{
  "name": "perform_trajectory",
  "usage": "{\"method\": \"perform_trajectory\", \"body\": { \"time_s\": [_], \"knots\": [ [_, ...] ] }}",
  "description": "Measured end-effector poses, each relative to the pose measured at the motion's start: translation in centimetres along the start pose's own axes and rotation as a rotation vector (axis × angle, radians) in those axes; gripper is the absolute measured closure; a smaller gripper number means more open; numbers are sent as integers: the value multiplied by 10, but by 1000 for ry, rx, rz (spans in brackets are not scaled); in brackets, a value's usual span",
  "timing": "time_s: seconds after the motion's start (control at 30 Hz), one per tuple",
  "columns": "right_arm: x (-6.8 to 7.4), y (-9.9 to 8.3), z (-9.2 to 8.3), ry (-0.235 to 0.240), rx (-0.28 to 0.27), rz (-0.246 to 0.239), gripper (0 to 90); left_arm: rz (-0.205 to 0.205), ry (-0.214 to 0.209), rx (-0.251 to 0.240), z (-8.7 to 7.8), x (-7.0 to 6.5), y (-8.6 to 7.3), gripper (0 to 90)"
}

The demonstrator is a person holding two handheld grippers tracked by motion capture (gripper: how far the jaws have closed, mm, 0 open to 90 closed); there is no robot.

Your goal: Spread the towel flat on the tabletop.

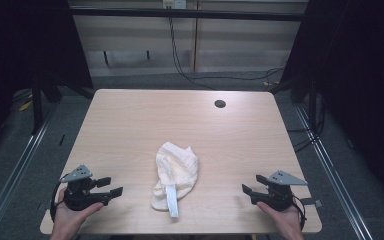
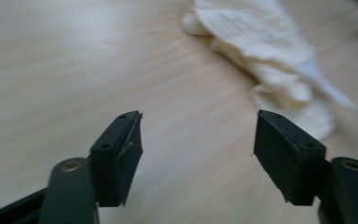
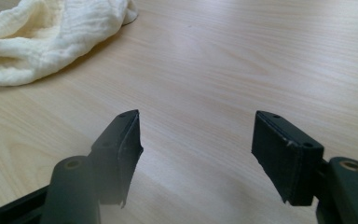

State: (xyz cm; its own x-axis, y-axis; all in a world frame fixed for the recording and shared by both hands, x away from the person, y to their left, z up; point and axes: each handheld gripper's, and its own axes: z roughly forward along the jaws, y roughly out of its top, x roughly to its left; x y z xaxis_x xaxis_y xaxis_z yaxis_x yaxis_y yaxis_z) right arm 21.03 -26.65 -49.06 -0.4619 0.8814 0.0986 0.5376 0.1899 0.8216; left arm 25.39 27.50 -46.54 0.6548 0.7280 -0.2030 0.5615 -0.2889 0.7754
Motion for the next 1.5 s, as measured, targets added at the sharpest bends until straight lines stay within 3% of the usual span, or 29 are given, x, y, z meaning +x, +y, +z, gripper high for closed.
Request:
{"method": "perform_trajectory", "body": {
  "time_s": [0.03, 0.2, 0.33, 0.63, 0.87, 1.17, 1.23, 1.33, 1.5],
  "knots": [
    [1, 0, 0, 1, 6, 1, 341, -11, -18, -8, 0, 2, 0, 305],
    [8, 4, -2, 43, 2, 2, 392, -29, -27, 7, 2, 5, -1, 300],
    [12, 8, -3, 81, 5, 23, 424, -21, -38, 12, 3, 3, 0, 296],
    [24, 14, -3, 127, 50, -1, 424, -5, -53, 0, 3, 0, 0, 295],
    [38, 24, 7, 196, 78, -58, 429, 8, -62, 18, 8, -1, 1, 299],
    [45, 33, 18, 220, 107, -87, 408, 16, -58, 33, 12, -1, 3, 305],
    [48, 36, 23, 210, 120, -114, 410, 27, -60, 32, 12, -2, 4, 306],
    [53, 37, 28, 237, 132, -127, 407, 43, -61, 44, 12, -3, 3, 306],
    [60, 51, 40, 268, 128, -144, 390, 36, -65, 42, 10, -2, 1, 308]
  ]
}}
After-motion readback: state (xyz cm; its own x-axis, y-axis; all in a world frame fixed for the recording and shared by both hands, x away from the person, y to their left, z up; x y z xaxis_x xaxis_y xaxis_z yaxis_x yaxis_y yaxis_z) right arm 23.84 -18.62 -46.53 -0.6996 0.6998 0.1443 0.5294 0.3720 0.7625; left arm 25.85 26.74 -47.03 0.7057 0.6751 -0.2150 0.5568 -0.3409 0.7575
